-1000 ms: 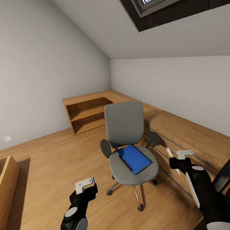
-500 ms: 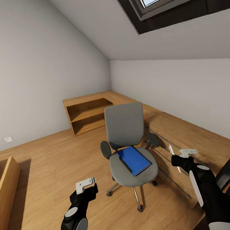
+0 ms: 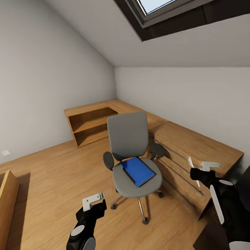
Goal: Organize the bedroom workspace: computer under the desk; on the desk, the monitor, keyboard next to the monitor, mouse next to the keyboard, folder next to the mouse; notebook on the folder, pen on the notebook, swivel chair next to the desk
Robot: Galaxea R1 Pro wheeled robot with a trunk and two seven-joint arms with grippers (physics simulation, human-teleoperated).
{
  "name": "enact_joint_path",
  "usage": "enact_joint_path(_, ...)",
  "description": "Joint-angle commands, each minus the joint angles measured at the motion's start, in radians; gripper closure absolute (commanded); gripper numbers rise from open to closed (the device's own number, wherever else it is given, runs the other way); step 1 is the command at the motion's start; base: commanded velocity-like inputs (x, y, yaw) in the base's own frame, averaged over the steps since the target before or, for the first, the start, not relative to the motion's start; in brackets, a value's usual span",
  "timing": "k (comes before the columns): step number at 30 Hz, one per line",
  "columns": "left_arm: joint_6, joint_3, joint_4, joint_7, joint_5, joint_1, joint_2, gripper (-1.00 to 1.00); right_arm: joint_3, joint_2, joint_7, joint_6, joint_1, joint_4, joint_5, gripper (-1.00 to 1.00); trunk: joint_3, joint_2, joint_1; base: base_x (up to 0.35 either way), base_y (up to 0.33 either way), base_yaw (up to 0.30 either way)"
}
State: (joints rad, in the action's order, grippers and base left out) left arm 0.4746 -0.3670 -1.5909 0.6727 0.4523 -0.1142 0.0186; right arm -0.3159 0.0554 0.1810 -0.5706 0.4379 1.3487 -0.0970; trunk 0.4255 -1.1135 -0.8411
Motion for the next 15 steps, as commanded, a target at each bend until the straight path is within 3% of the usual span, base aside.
enact_joint_path(1, 0.002, -0.001, -0.001, 0.008, 0.008, -0.001, 0.0, -1.0, -0.01, 0.0, 0.008, -0.005, 0.001, 0.001, -0.009, 1.0, -0.002, 0.006, 0.004, -0.012, -0.008, -0.178)
enact_joint_path(7, 0.002, -0.002, -0.001, 0.008, 0.008, -0.001, 0.0, -1.0, -0.062, 0.0, 0.008, -0.005, 0.001, 0.0, -0.009, 1.0, -0.021, 0.048, 0.027, -0.005, -0.003, -0.229)
enact_joint_path(15, 0.002, -0.002, -0.001, 0.008, 0.008, -0.001, 0.0, -1.0, -0.089, 0.0, 0.008, -0.005, 0.001, -0.005, -0.009, 1.0, -0.046, 0.104, 0.058, 0.0, 0.0, -0.258)
